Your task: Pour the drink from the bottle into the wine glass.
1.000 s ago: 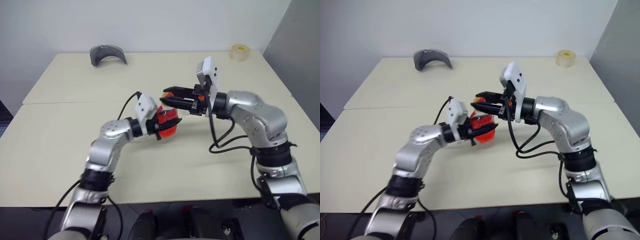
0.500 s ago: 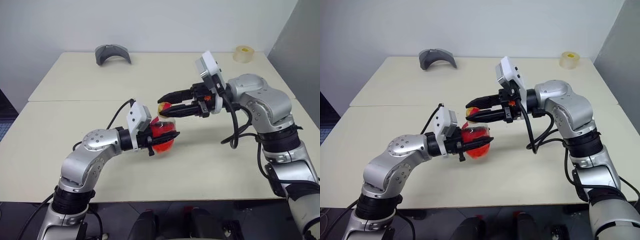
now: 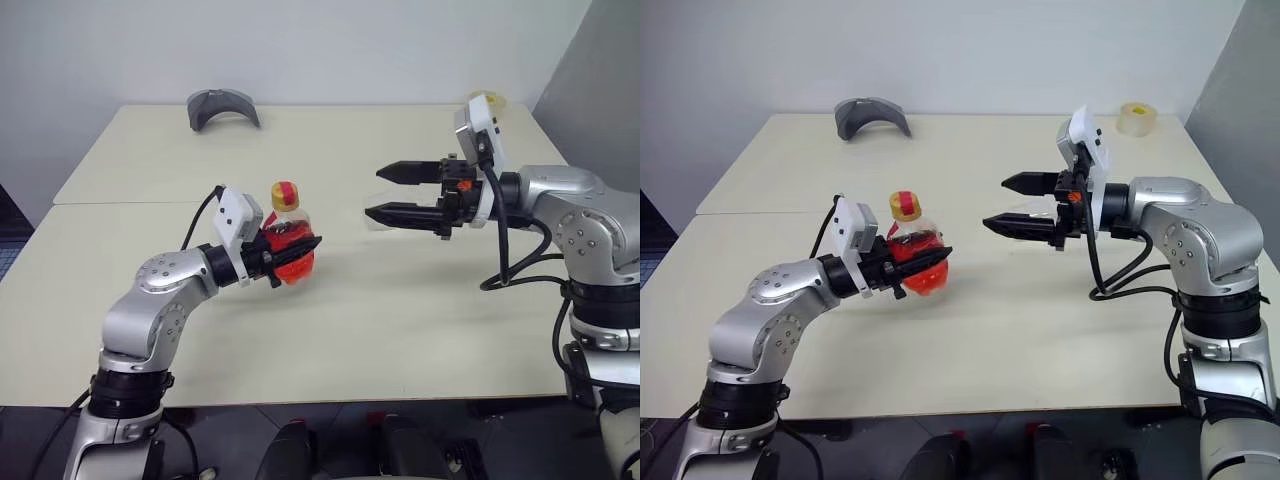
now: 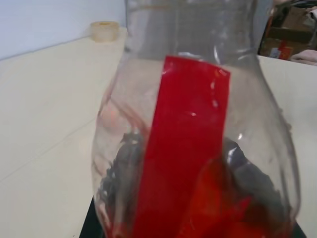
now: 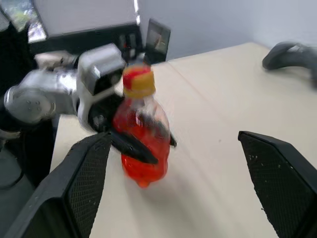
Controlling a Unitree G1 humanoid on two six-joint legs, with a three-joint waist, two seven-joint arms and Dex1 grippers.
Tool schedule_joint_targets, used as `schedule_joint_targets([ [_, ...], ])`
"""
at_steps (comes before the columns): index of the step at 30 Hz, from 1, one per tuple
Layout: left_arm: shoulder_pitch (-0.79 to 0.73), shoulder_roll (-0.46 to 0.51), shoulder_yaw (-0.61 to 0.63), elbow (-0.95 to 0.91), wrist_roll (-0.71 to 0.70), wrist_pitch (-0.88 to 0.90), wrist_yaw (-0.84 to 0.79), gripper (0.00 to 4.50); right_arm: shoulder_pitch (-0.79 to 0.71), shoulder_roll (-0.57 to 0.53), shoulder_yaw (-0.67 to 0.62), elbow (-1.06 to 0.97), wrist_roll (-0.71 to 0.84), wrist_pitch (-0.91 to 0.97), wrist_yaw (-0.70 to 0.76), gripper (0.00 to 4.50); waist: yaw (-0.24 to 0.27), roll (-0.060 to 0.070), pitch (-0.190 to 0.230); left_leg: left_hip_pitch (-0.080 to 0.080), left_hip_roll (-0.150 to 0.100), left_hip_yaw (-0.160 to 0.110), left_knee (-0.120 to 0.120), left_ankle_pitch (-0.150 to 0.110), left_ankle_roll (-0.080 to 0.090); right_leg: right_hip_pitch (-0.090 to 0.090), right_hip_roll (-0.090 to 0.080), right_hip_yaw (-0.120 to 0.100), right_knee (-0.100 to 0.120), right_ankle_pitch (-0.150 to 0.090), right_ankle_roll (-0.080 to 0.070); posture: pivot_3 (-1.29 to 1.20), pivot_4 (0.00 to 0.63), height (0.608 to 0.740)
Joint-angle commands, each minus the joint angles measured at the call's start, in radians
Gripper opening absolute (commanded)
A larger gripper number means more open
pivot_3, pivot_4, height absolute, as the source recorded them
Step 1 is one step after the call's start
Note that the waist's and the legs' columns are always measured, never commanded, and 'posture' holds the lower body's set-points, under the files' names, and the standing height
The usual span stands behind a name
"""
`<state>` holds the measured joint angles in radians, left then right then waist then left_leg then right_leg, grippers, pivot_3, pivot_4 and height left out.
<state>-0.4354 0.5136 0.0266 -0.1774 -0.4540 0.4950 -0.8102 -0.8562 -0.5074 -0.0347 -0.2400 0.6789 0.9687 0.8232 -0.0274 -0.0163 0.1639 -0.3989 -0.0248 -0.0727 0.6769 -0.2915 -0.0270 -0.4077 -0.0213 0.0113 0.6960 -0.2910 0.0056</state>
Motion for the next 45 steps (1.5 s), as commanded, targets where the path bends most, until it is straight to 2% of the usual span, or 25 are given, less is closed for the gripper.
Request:
schedule_joint_targets([
  [1, -0.092, -0.044, -0.015, 0.093, 0.053, -0.11, 0.02, 1.38, 0.02, 0.087, -0.004, -0.053, -0.028, -0.025, -0.155, 4.34, 0.0, 0.0, 0.0, 0.0, 0.0, 0.0, 0.0, 0.0, 0.0, 0.0, 0.0, 0.0, 0.0, 0.0, 0.0, 0.0, 0.15, 0.74],
  [5, -0.179, -0.093, -0.031, 0.203, 0.086, -0.168, 0.019, 1.37, 0.006, 0.186, 0.022, -0.036, -0.068, -0.054, -0.259, 4.34, -0.001, 0.0, 0.0, -0.001, 0.0, 0.001, 0.001, 0.001, -0.001, -0.001, 0.0, 0.001, 0.0, 0.0, 0.0, 0.0, 0.15, 0.74],
  [10, -0.23, -0.126, -0.049, 0.27, 0.105, -0.213, -0.007, 1.37, -0.032, 0.24, 0.058, 0.046, -0.132, -0.115, -0.304, 4.34, -0.003, 0.0, 0.0, -0.001, 0.0, 0.001, 0.0, 0.002, -0.004, -0.001, 0.0, 0.001, 0.0, 0.0, 0.0, 0.0, 0.15, 0.74],
  [38, -0.226, -0.128, -0.054, 0.297, 0.121, -0.23, -0.043, 1.31, -0.091, 0.328, 0.112, 0.142, -0.18, -0.173, -0.272, 4.34, -0.005, 0.0, 0.0, -0.001, 0.0, 0.002, 0.0, 0.002, -0.004, -0.003, 0.0, 0.002, 0.001, 0.0, 0.0, 0.0, 0.15, 0.74],
  [41, -0.227, -0.13, -0.055, 0.299, 0.121, -0.232, -0.046, 1.31, -0.088, 0.332, 0.115, 0.141, -0.176, -0.169, -0.262, 3.74, -0.005, 0.0, 0.0, -0.001, 0.0, 0.002, 0.0, 0.002, -0.004, -0.003, 0.0, 0.002, 0.001, 0.0, 0.0, 0.0, 0.15, 0.74],
  [45, -0.231, -0.131, -0.055, 0.304, 0.122, -0.235, -0.049, 1.31, -0.087, 0.326, 0.127, 0.138, -0.176, -0.164, -0.239, 2.44, -0.005, 0.0, 0.0, -0.001, 0.0, 0.002, 0.0, 0.002, -0.004, -0.003, 0.0, 0.002, 0.001, 0.0, 0.0, 0.0, 0.15, 0.74],
])
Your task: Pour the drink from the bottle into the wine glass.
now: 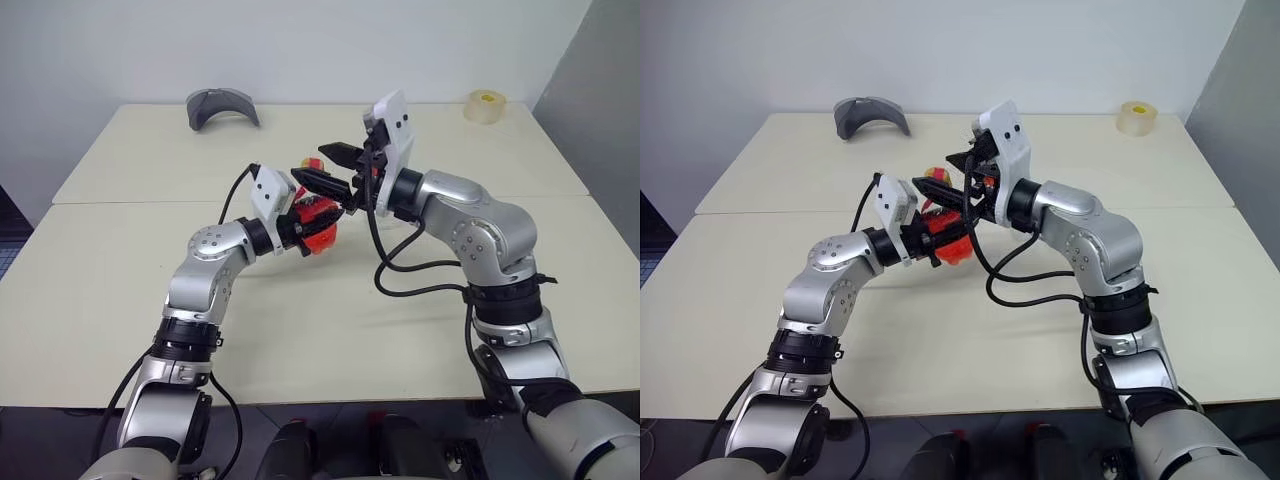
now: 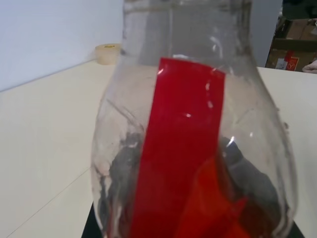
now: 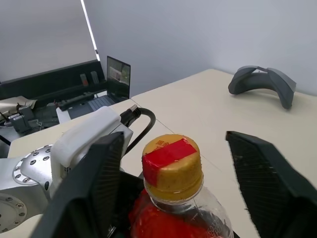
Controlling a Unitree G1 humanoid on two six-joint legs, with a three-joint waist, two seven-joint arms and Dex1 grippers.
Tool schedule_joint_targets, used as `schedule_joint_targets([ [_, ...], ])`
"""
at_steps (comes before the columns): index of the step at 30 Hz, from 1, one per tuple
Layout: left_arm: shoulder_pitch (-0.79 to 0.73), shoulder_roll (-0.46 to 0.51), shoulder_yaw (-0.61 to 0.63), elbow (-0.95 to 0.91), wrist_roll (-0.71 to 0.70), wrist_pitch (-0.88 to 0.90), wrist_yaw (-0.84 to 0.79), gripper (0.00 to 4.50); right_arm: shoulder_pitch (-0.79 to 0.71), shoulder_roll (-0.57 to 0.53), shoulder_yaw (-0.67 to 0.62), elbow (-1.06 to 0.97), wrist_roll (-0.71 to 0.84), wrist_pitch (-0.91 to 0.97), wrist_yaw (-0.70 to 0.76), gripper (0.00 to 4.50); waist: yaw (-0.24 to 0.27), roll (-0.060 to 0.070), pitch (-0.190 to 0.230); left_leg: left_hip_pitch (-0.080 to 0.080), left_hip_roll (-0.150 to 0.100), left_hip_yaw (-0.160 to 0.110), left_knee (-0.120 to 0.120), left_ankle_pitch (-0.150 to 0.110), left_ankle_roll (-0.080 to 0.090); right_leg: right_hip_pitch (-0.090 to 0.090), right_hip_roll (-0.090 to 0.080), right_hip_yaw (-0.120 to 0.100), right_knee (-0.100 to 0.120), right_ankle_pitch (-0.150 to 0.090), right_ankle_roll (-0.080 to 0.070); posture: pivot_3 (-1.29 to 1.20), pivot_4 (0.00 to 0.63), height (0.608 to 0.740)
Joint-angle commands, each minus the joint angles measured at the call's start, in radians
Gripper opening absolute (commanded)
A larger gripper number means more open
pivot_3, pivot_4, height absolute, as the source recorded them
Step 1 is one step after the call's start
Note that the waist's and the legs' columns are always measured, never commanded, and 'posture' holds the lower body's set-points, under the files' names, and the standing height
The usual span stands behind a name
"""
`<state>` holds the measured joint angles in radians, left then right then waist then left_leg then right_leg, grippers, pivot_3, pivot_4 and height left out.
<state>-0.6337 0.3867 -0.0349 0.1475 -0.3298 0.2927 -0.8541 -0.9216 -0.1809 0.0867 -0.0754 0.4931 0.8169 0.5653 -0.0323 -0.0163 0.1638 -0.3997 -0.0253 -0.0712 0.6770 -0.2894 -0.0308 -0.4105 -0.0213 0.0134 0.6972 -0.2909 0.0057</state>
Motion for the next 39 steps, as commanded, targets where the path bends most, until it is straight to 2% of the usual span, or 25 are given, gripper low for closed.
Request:
schedule_joint_targets([
  [1, -0.034, -0.005, 0.007, -0.019, -0.001, -0.034, -0.005, 1.31, -0.021, -0.003, 0.007, -0.025, 0.008, -0.014, 0.023, 2.1, 0.0, 0.0, 0.0, 0.0, 0.0, 0.0, 0.0, 0.0, 0.0, 0.0, 0.0, 0.0, 0.0, 0.0, 0.0, 0.0, 0.15, 0.74],
  [4, -0.035, -0.008, 0.008, -0.018, 0.001, -0.036, -0.003, 1.31, -0.021, -0.012, 0.014, -0.022, 0.005, -0.021, 0.037, 1.2, 0.0, 0.0, 0.0, 0.0, 0.0, 0.0, 0.0, 0.0, 0.0, 0.0, 0.0, 0.0, 0.0, 0.0, 0.0, 0.0, 0.15, 0.74],
  [8, -0.018, -0.012, 0.004, -0.062, -0.007, -0.018, 0.002, 1.31, -0.019, -0.032, 0.024, -0.022, 0.005, -0.029, 0.066, 1.2, 0.0, 0.0, 0.0, 0.0, 0.0, 0.0, 0.0, 0.0, 0.0, 0.0, 0.0, 0.0, 0.0, 0.0, 0.0, 0.0, 0.15, 0.74],
  [10, 0.005, -0.007, -0.004, -0.126, -0.024, 0.014, -0.007, 1.31, -0.026, -0.048, 0.029, -0.009, 0.029, -0.034, 0.132, 1.2, 0.0, 0.0, 0.0, 0.0, 0.0, 0.0, 0.0, 0.0, 0.0, 0.0, 0.0, 0.0, 0.0, 0.0, 0.0, 0.0, 0.15, 0.74],
  [16, 0.158, 0.066, -0.002, -0.46, -0.132, 0.164, -0.031, 1.31, -0.139, -0.098, 0.103, 0.115, 0.029, -0.161, 0.473, 1.2, -0.012, 0.001, 0.001, 0.0, 0.0, 0.0, -0.001, -0.002, 0.003, 0.0, 0.001, 0.001, 0.0, 0.0, 0.0, 0.0, 0.15, 0.74],
  [22, 0.267, 0.127, 0.065, -0.715, -0.248, 0.286, 0.027, 1.29, -0.241, -0.095, 0.141, 0.269, 0.014, -0.261, 0.724, 1.2, -0.014, 0.001, 0.001, 0.001, 0.0, -0.002, -0.001, -0.002, 0.004, 0.0, 0.001, 0.0, 0.0, 0.0, 0.0, 0.0, 0.15, 0.74],
  [27, 0.333, 0.17, 0.101, -0.774, -0.275, 0.323, 0.049, 1.29, -0.292, -0.063, 0.143, 0.429, -0.046, -0.374, 0.779, 1.2, -0.006, 0.001, 0.001, 0.002, 0.0, -0.002, -0.001, -0.002, 0.004, 0.001, 0.001, 0.0, -0.001, 0.0, 0.0, 0.0, 0.15, 0.74],
  [31, 0.325, 0.17, 0.109, -0.7, -0.241, 0.307, 0.072, 1.29, -0.302, -0.096, 0.122, 0.468, -0.059, -0.379, 0.802, 2.54, 0.005, 0.001, 0.001, 0.001, 0.0, -0.002, 0.0, -0.002, 0.003, 0.001, 0.0, -0.001, -0.001, 0.0, 0.0, 0.0, 0.15, 0.74],
  [36, 0.284, 0.143, 0.142, -0.576, -0.226, 0.338, 0.152, 1.29, -0.248, -0.18, 0.079, 0.381, -0.054, -0.318, 0.755, 4.33, 0.01, 0.001, 0.001, 0.0, -0.001, -0.003, 0.0, -0.002, 0.003, 0.001, -0.001, -0.002, -0.001, 0.0, 0.0, 0.0, 0.15, 0.74],
  [37, 0.277, 0.142, 0.141, -0.555, -0.218, 0.331, 0.156, 1.29, -0.232, -0.196, 0.07, 0.351, -0.047, -0.301, 0.741, 4.5, 0.008, 0.001, 0.001, 0.0, -0.001, -0.003, 0.0, -0.002, 0.003, 0.001, -0.001, -0.002, -0.001, 0.0, 0.0, 0.0, 0.15, 0.74],
  [39, 0.269, 0.143, 0.139, -0.528, -0.21, 0.319, 0.161, 1.29, -0.209, -0.216, 0.053, 0.299, -0.034, -0.266, 0.712, 4.5, 0.005, 0.001, 0.001, 0.001, -0.001, -0.003, 0.0, -0.002, 0.003, 0.001, -0.001, -0.001, -0.001, 0.0, 0.0, 0.0, 0.15, 0.74],
])
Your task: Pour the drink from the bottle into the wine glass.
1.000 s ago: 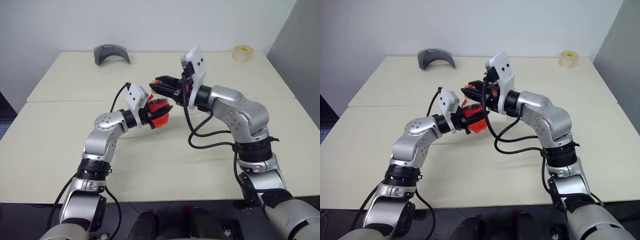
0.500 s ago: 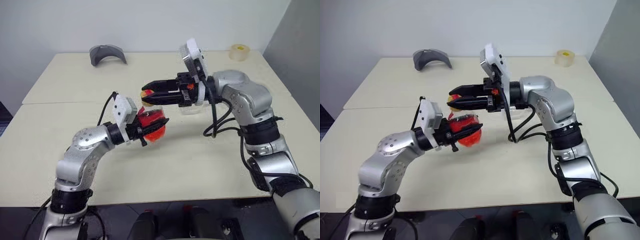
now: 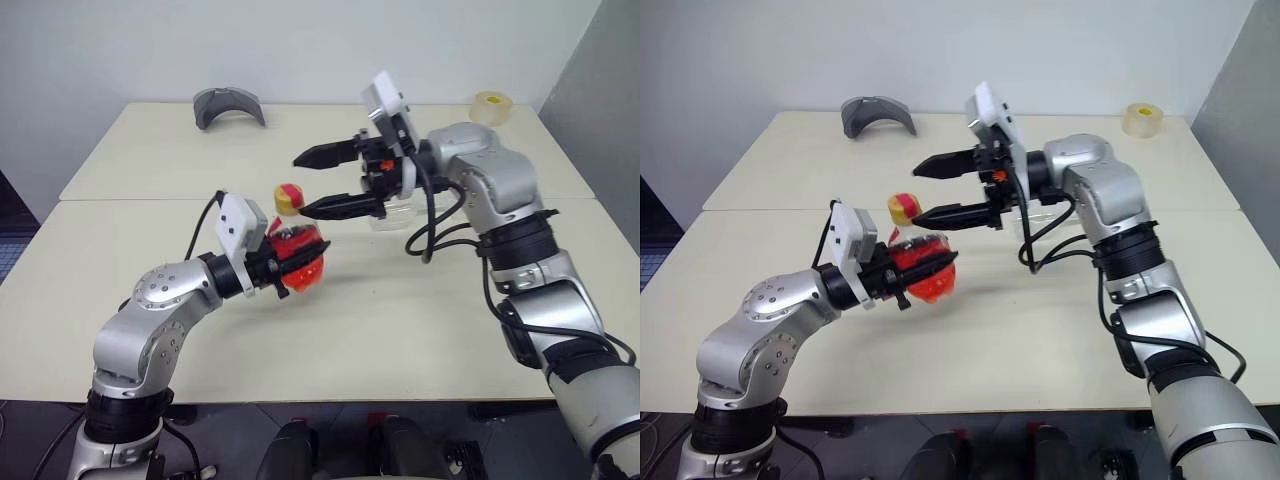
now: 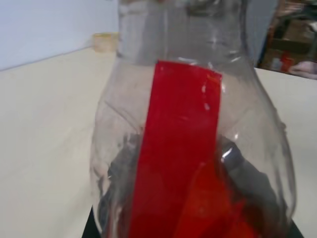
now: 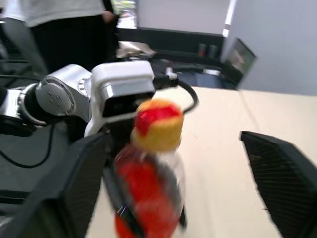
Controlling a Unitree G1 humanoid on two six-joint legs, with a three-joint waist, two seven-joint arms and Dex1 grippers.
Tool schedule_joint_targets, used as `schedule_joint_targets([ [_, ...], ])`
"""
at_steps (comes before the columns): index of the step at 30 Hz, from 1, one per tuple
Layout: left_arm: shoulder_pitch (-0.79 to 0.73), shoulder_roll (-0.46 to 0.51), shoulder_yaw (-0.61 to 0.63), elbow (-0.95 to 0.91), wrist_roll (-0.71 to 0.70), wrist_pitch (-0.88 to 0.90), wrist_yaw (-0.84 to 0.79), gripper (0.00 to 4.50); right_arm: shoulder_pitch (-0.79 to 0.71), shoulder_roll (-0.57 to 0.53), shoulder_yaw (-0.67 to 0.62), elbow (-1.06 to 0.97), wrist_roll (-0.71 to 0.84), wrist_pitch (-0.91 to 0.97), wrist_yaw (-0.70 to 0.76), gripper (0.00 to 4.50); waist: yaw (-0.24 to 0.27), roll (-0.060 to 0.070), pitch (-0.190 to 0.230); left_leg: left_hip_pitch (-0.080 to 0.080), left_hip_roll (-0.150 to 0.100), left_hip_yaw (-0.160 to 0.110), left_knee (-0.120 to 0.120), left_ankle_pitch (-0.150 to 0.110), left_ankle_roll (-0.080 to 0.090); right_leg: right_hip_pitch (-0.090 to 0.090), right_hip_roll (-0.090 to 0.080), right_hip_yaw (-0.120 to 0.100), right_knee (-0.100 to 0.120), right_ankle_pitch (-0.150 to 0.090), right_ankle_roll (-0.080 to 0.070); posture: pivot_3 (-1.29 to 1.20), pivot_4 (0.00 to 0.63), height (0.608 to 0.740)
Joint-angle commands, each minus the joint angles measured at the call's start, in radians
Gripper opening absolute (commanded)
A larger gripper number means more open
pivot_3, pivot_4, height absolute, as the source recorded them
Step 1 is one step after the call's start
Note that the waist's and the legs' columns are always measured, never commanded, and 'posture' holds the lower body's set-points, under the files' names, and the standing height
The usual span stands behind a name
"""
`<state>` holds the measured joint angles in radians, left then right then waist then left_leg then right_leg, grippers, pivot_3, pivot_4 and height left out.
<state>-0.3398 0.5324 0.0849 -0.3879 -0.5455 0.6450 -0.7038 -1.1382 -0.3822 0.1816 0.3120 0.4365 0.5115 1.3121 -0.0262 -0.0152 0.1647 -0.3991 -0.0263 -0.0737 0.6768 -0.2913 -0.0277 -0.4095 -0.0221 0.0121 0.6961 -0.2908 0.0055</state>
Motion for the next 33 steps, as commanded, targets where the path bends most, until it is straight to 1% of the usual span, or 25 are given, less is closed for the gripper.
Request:
schedule_joint_targets([
  [1, -0.035, -0.006, 0.013, 0.039, 0.02, -0.053, 0.011, 1.29, 0.036, -0.03, -0.067, -0.149, 0.038, 0.081, -0.08, 4.5, -0.003, 0.0, 0.0, 0.0, 0.0, 0.0, 0.0, 0.0, 0.0, 0.0, 0.0, 0.0, 0.0, 0.0, 0.0, 0.0, 0.15, 0.74],
  [2, -0.042, -0.007, 0.009, 0.059, 0.03, -0.068, 0.011, 1.29, 0.055, -0.039, -0.085, -0.194, 0.05, 0.113, -0.114, 4.5, -0.004, 0.0, 0.0, 0.0, 0.0, 0.0, 0.0, 0.0, 0.0, -0.001, 0.0, 0.0, 0.0, 0.0, 0.0, 0.0, 0.15, 0.74],
  [4, -0.093, -0.037, -0.006, 0.147, 0.065, -0.118, 0.025, 1.29, 0.112, -0.029, -0.135, -0.312, 0.07, 0.184, -0.247, 4.5, -0.003, 0.0, 0.0, -0.001, 0.0, 0.0, -0.001, 0.0, 0.0, -0.001, 0.0, 0.0, 0.0, 0.0, 0.0, 0.0, 0.15, 0.74],
  [7, -0.164, -0.079, -0.029, 0.267, 0.114, -0.199, 0.029, 1.29, 0.164, 0.013, -0.147, -0.414, 0.042, 0.215, -0.404, 4.5, -0.001, 0.0, 0.0, -0.001, 0.001, 0.0, 0.0, 0.0, 0.0, -0.001, 0.0, 0.0, 0.001, 0.0, 0.0, 0.0, 0.15, 0.74],
  [10, -0.233, -0.118, -0.042, 0.366, 0.142, -0.255, 0.025, 1.29, 0.184, 0.067, -0.142, -0.453, 0.023, 0.222, -0.523, 4.5, -0.002, 0.0, 0.0, 0.0, 0.0, 0.0, 0.0, 0.002, -0.003, -0.001, 0.0, 0.0, 0.001, 0.0, 0.0, 0.0, 0.15, 0.74],
  [13, -0.277, -0.15, -0.066, 0.425, 0.161, -0.3, -0.001, 1.29, 0.189, 0.108, -0.121, -0.454, -0.015, 0.207, -0.608, 4.5, -0.003, 0.0, 0.0, -0.001, 0.0, 0.001, 0.0, 0.002, -0.004, -0.001, 0.0, 0.001, 0.001, 0.0, 0.0, 0.0, 0.15, 0.74],
  [19, -0.322, -0.184, -0.08, 0.491, 0.182, -0.345, -0.022, 1.29, 0.161, 0.14, -0.102, -0.41, -0.055, 0.168, -0.667, 4.5, -0.004, 0.0, 0.0, -0.001, 0.0, 0.001, 0.0, 0.002, -0.004, -0.002, 0.0, 0.001, 0.001, 0.0, 0.0, 0.0, 0.15, 0.74],
  [26, -0.361, -0.187, -0.073, 0.552, 0.198, -0.375, -0.045, 1.29, 0.145, 0.181, -0.075, -0.375, -0.077, 0.146, -0.69, 4.5, -0.005, 0.0, 0.0, -0.001, 0.0, 0.001, 0.0, 0.002, -0.004, -0.002, 0.0, 0.001, 0.001, 0.0, 0.0, 0.0, 0.15, 0.74],
  [33, -0.331, -0.192, -0.077, 0.517, 0.196, -0.37, -0.048, 1.29, 0.139, 0.2, -0.057, -0.352, -0.092, 0.133, -0.688, 4.5, -0.006, 0.0, 0.0, -0.001, 0.0, 0.001, 0.0, 0.002, -0.004, -0.002, 0.0, 0.001, 0.001, 0.0, 0.0, 0.0, 0.15, 0.74],
])
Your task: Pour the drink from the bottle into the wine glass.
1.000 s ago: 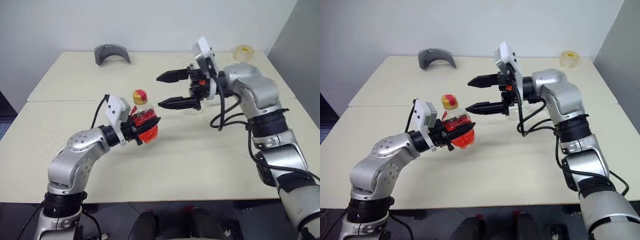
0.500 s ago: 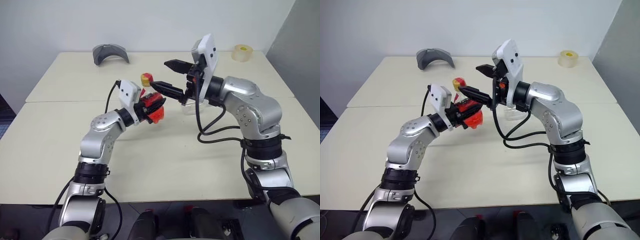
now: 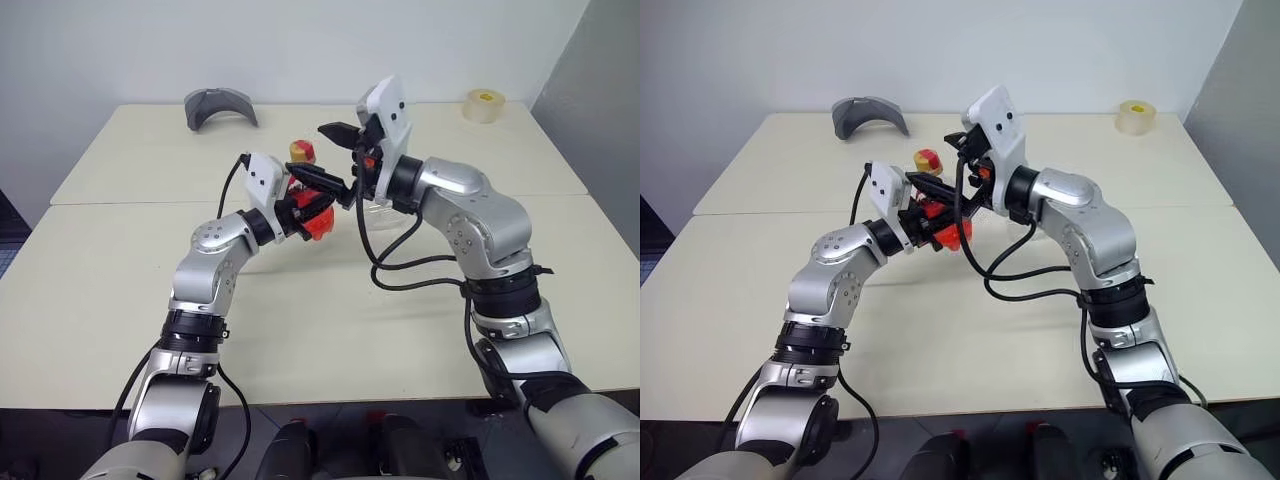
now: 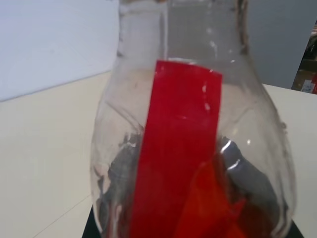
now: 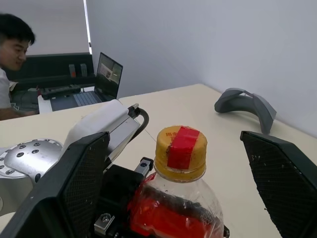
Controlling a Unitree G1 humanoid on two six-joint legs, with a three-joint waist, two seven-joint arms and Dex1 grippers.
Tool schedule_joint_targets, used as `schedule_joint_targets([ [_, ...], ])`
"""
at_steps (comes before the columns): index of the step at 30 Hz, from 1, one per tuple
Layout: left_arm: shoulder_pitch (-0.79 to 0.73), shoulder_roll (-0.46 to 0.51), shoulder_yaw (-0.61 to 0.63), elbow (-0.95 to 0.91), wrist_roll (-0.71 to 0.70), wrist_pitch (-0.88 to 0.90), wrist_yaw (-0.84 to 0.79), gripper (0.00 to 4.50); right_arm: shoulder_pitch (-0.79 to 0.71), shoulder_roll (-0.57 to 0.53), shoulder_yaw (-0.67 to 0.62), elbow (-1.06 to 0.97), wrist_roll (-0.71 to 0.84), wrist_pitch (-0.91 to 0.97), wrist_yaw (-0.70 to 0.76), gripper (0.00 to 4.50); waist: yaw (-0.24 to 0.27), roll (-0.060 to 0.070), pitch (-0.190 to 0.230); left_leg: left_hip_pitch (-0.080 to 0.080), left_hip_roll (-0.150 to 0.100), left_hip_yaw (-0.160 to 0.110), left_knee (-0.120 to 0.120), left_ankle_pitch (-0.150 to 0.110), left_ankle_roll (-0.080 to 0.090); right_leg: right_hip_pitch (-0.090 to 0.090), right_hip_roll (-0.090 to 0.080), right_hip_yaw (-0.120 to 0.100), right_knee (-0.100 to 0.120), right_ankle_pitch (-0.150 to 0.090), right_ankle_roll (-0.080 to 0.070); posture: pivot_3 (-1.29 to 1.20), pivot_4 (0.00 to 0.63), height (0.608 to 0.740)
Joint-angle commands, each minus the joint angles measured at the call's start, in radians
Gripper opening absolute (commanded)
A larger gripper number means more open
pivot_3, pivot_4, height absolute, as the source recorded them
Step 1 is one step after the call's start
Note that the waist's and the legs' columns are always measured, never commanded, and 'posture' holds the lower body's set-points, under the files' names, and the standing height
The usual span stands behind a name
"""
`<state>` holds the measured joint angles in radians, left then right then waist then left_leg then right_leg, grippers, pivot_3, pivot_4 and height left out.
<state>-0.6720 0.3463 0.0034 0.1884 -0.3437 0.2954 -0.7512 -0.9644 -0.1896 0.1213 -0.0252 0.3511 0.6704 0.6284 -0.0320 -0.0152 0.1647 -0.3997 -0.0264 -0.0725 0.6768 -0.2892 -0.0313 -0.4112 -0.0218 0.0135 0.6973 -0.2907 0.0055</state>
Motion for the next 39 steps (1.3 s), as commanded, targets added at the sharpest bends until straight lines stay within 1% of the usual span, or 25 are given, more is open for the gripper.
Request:
schedule_joint_targets([
  [1, 0.008, -0.008, 0.002, -0.07, -0.007, -0.017, 0.0, 1.29, -0.034, 0.011, 0.006, -0.011, -0.009, -0.029, -0.005, 4.5, 0.0, 0.0, 0.0, 0.0, 0.0, 0.0, 0.0, 0.0, 0.0, 0.0, 0.0, 0.0, 0.0, 0.0, 0.0, 0.0, 0.15, 0.74],
  [15, 0.043, -0.022, 0.0, -0.145, -0.019, 0.03, 0.007, 1.29, -0.092, 0.082, 0.017, 0.136, -0.071, -0.127, -0.035, 4.5, -0.001, 0.0, 0.0, 0.0, 0.0, 0.0, 0.0, 0.0, 0.0, 0.0, 0.0, 0.0, 0.0, 0.0, 0.0, 0.0, 0.15, 0.74],
  [22, 0.033, -0.016, 0.007, -0.136, -0.017, 0.032, 0.005, 1.29, -0.1, 0.055, 0.007, 0.185, -0.096, -0.161, -0.027, 4.5, 0.0, 0.0, 0.0, 0.0, 0.0, 0.0, 0.0, 0.0, 0.0, 0.0, 0.0, 0.0, 0.0, 0.0, 0.0, 0.0, 0.15, 0.74],
  [32, 0.033, -0.004, 0.01, -0.142, -0.026, 0.041, 0.003, 1.29, -0.041, -0.106, -0.043, 0.132, -0.1, -0.124, 0.031, 4.5, 0.0, 0.0, 0.0, 0.0, 0.0, 0.0, 0.0, 0.0, 0.0, 0.0, 0.0, 0.0, 0.0, 0.0, 0.0, 0.0, 0.15, 0.74],
  [36, 0.029, 0.002, 0.012, -0.138, -0.027, 0.045, -0.002, 1.29, 0.002, -0.233, -0.087, 0.045, -0.06, -0.047, 0.071, 4.5, 0.003, 0.0, 0.0, -0.001, 0.0, 0.0, 0.0, 0.0, 0.0, 0.0, 0.0, 0.0, 0.0, 0.0, 0.0, 0.0, 0.15, 0.74],
  [39, 0.023, 0.001, 0.012, -0.13, -0.027, 0.041, -0.004, 1.29, 0.039, -0.297, -0.09, 0.004, -0.04, -0.017, 0.094, 4.5, 0.007, 0.0, 0.0, -0.001, -0.001, 0.0, 0.001, 0.0, 0.0, 0.001, -0.001, 0.0, -0.001, 0.0, 0.0, 0.0, 0.15, 0.74],
])
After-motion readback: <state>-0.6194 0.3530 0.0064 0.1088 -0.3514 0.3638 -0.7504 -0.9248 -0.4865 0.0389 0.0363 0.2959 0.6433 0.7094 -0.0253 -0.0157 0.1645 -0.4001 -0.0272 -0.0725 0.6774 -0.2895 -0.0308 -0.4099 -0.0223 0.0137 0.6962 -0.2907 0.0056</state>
